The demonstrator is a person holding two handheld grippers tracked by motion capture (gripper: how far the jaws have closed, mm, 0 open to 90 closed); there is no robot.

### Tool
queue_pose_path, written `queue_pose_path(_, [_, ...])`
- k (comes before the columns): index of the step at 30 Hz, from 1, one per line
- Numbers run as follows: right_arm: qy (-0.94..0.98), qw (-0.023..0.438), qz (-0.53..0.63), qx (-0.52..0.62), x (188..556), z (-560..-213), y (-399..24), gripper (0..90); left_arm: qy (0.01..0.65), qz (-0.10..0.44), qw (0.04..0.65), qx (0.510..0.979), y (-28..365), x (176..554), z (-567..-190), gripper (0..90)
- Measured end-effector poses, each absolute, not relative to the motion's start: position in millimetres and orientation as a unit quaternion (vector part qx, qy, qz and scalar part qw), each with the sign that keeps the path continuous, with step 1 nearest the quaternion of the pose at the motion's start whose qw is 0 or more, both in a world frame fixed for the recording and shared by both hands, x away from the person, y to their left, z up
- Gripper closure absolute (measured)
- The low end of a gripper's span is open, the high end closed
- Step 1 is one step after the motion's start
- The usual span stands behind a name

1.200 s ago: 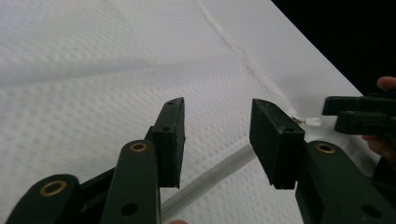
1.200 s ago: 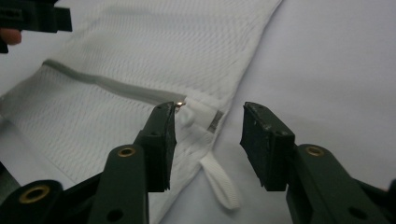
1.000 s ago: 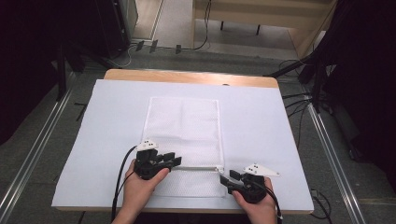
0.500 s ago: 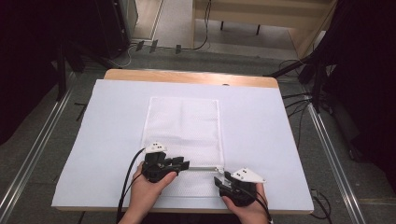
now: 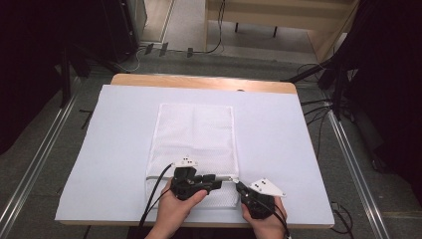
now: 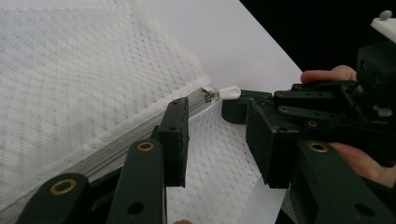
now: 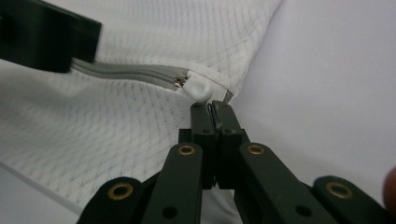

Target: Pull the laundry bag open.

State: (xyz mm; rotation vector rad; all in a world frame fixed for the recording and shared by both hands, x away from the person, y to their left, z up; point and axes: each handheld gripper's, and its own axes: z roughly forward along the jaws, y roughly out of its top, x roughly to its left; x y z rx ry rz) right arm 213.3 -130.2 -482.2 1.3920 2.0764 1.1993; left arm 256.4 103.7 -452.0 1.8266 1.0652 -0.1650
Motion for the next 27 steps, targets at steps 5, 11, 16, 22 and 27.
queue_pose_path(5, [0.727, 0.207, 0.475, 0.450, 203, -468, -121, 90.0, 0.433, -0.076, 0.491, 0.752, 101, 257, -453, 59.0])
queue_pose_path(11, [0.731, 0.201, 0.489, 0.431, 202, -465, -119, 90.0, 0.433, -0.080, 0.491, 0.752, 101, 258, -455, 58.9])
queue_pose_path(16, [0.732, 0.188, 0.494, 0.430, 203, -466, -120, 90.0, 0.446, -0.106, 0.514, 0.725, 105, 262, -456, 58.5])
queue_pose_path(22, [0.738, 0.191, 0.492, 0.420, 203, -465, -117, 90.0, 0.477, -0.101, 0.514, 0.706, 102, 265, -454, 53.6])
queue_pose_path(27, [0.744, 0.195, 0.490, 0.409, 201, -464, -115, 90.0, 0.494, -0.095, 0.502, 0.703, 97, 268, -452, 49.3])
